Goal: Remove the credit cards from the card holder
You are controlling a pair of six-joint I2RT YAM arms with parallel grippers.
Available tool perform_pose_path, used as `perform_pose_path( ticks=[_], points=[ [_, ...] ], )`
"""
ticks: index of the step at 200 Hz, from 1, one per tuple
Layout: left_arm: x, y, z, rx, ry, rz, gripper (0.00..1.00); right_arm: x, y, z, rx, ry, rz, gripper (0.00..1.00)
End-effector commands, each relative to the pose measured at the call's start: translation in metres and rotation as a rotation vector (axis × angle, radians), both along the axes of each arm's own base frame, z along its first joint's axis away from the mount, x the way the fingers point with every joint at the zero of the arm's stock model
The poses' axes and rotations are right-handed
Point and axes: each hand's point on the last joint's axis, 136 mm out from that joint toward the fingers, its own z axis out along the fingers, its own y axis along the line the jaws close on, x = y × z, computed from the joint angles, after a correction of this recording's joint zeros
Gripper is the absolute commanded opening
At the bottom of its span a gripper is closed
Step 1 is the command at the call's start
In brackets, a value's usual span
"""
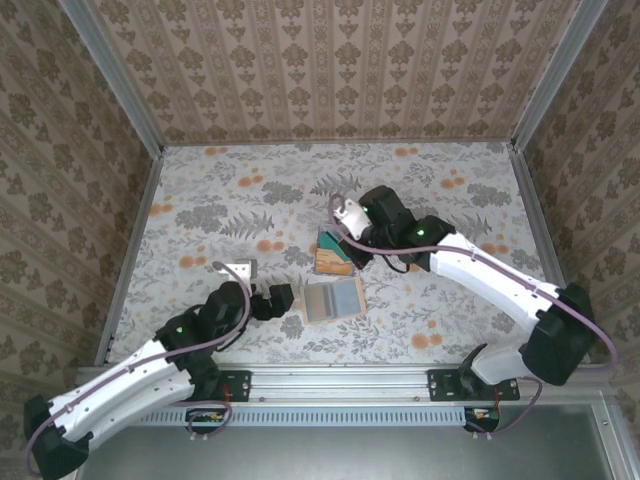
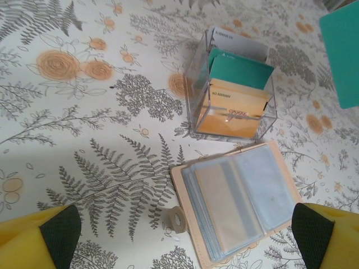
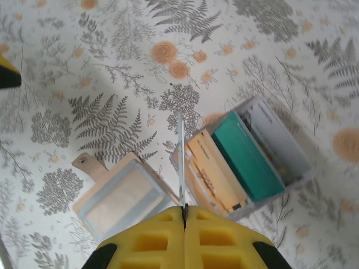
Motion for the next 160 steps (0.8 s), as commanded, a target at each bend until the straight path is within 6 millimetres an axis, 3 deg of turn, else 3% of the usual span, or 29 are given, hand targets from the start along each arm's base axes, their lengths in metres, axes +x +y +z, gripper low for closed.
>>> perform_pose_path(
  ticks=[1,84,160],
  points=[
    [-0.001,0.014,-0.006,0.035,-0.028,0.019,1.0,-0.007,0.001,-0.01,-0.17,-0.088,0.2,0.0],
    [-0.006,0.025,-0.01,0.053,-0.039,0.021,1.0,0.034,0.004,-0.032,-0.422,-0.266,0.346,0.0],
    [-0.006,0.036,-0.011,0.08,-0.037,0.057,1.0,0.057,0.006,-0.064,-0.454,-0.152,0.357,0.0]
  ],
)
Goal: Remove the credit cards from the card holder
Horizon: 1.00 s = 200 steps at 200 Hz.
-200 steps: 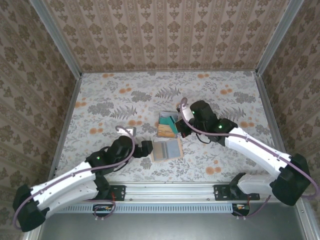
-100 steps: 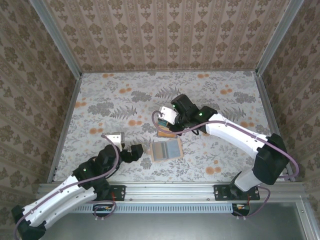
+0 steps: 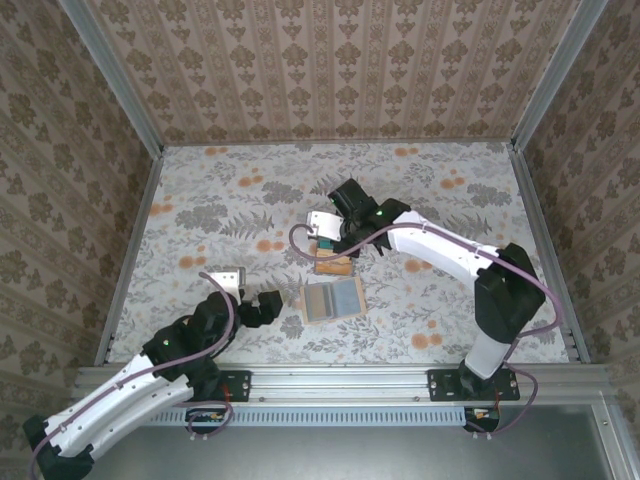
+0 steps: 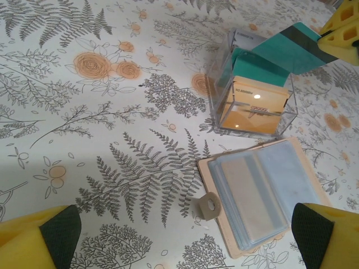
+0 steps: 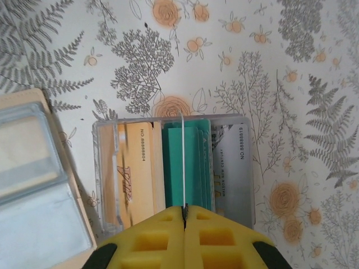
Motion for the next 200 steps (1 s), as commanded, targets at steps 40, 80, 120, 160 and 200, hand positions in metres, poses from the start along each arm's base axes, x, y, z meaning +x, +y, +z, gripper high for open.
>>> perform_pose_path(
  ticks=[40,80,120,160,200],
  points=[
    [0.001,0.013,-0.006,0.045,-0.007,0.033,1.0,0.01,-0.006,-0.017,-0.034,0.069,-0.01,0.0],
    [0.001,0.015,-0.009,0.053,-0.002,0.037,1.0,0.012,-0.007,-0.029,-0.044,0.095,-0.017,0.0],
    [0.002,0.015,-0.009,0.047,0.0,0.037,1.0,0.014,-0.007,-0.041,-0.062,0.109,-0.022,0.0],
    [0.001,0.015,-0.009,0.046,0.001,0.033,1.0,0.02,-0.005,-0.042,-0.06,0.116,-0.04,0.25],
    [0.001,0.014,-0.01,0.043,0.005,0.031,1.0,0.038,-0.011,-0.032,-0.058,0.031,-0.113,0.39]
  ],
)
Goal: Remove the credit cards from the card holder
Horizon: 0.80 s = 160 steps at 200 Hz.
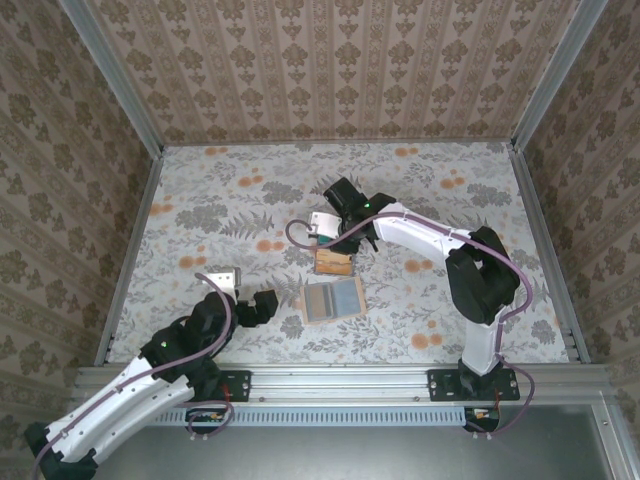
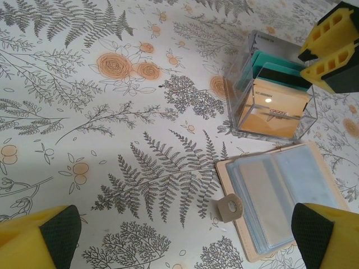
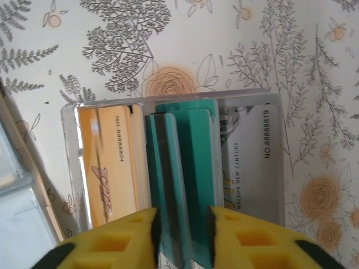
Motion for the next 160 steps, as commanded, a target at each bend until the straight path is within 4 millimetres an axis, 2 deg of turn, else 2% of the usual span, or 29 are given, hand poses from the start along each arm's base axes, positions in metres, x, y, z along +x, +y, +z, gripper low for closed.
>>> perform_pose_path(
  ticks=[1,23,62,84,106,128,160],
  points=[
    [-0.001,0.003,-0.006,0.024,0.003,-0.009,1.0,0.018,-0.003,0.013,0.007,-0.069,-0.058,0.39],
    [-0.001,0.002,-0.005,0.019,0.004,-0.011,1.0,0.024,-0.007,0.022,0.039,-0.113,-0.086,0.39],
    [-0.001,0.001,-0.005,0.013,0.006,-0.016,1.0,0.008,-0.005,0.023,0.1,-0.069,-0.081,0.4],
    [-0.002,-0.003,-0.003,-0.004,0.008,-0.031,1.0,0.008,-0.005,0.035,0.159,-0.078,-0.136,0.4],
    [-0.004,-0.009,0.0,-0.023,0.014,-0.057,0.99,0.003,-0.001,0.053,0.295,-0.082,-0.219,0.4],
    [-0.006,-0.02,0.004,-0.058,0.03,-0.092,0.96,-0.009,0.002,0.069,0.451,-0.045,-0.312,0.4],
    [-0.008,-0.044,0.005,-0.121,0.096,-0.154,0.82,-0.03,-0.004,0.077,0.613,0.072,-0.525,0.39]
  ],
)
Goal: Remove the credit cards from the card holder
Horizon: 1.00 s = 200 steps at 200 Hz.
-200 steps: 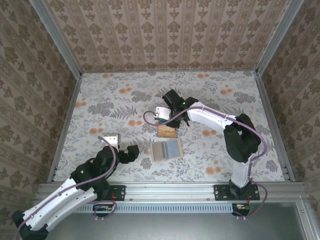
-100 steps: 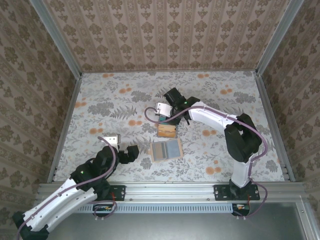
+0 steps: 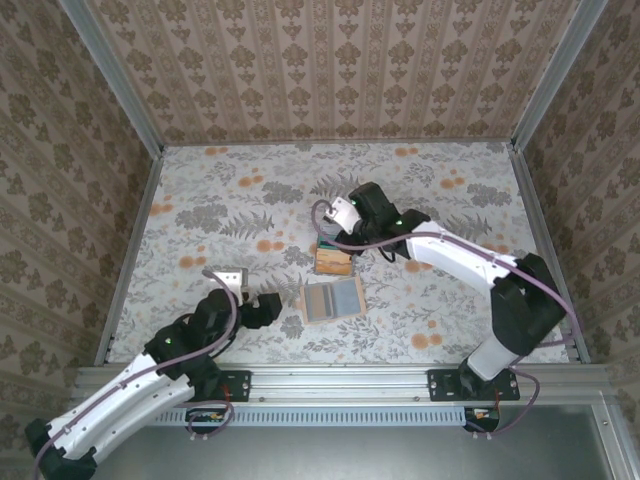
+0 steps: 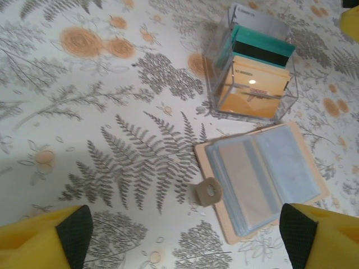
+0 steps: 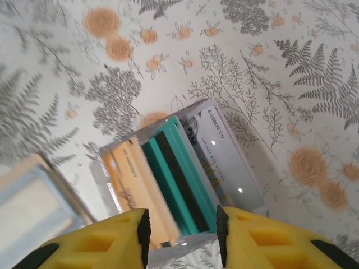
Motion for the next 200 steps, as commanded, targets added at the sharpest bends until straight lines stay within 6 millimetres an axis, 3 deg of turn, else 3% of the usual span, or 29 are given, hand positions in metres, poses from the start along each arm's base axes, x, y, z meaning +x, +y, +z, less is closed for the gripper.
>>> perform_pose_path(
  ticks=[1,37,49,52,65,112,165,200],
  points=[
    [-0.001,-0.024,0.014,-0.092,0.026,-0.065,0.81,-0.01,0.005,0.019,0.229,0.105,-0.176,0.39],
    [-0.001,-0.051,0.011,-0.124,0.1,-0.115,0.58,-0.04,-0.009,-0.007,0.327,0.278,-0.351,0.37],
    [-0.002,-0.059,0.011,-0.108,0.103,-0.126,0.55,-0.052,-0.012,-0.025,0.343,0.3,-0.378,0.38],
    [-0.002,-0.06,0.011,-0.1,0.104,-0.128,0.54,-0.055,-0.012,-0.02,0.367,0.286,-0.378,0.38],
    [-0.002,-0.068,0.009,-0.067,0.108,-0.138,0.52,-0.068,-0.019,-0.035,0.374,0.297,-0.42,0.38],
    [0.001,-0.094,-0.009,0.019,0.17,-0.152,0.36,-0.094,-0.04,-0.087,0.356,0.371,-0.544,0.33],
    [0.006,-0.105,-0.03,0.054,0.221,-0.138,0.31,-0.107,-0.033,-0.124,0.305,0.422,-0.568,0.3],
    [0.006,-0.106,-0.042,0.084,0.249,-0.134,0.27,-0.115,-0.022,-0.129,0.3,0.442,-0.55,0.27]
  ],
)
